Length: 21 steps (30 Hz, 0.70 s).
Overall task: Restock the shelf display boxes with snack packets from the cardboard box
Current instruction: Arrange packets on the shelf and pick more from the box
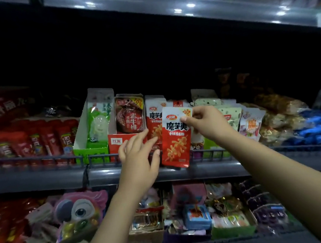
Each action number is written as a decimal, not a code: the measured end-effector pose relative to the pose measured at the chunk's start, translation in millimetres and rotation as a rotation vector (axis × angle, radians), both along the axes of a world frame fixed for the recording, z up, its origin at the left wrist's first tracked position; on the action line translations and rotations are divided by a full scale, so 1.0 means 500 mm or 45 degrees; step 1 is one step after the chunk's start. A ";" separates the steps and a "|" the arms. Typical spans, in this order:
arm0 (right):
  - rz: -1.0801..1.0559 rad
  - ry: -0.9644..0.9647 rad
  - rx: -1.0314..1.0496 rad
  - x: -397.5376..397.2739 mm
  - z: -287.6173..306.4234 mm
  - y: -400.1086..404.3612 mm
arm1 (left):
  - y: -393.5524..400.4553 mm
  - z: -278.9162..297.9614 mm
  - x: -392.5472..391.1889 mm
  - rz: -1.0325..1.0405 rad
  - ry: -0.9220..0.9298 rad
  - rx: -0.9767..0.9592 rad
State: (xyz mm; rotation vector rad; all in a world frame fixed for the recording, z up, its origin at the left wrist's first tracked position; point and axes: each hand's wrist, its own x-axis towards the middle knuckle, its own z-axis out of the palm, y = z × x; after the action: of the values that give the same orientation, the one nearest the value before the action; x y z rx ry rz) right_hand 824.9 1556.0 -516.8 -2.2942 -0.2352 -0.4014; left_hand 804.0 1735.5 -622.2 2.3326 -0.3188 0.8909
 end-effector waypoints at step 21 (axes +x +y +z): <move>-0.116 0.085 -0.148 0.193 0.005 0.116 | 0.018 -0.022 0.026 0.029 0.022 0.268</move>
State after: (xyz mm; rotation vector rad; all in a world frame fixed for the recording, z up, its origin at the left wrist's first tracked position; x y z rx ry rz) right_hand 921.6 1614.0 -514.5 -2.4342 -0.1234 -0.3645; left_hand 816.8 1744.6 -633.0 2.5398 -0.3960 0.8851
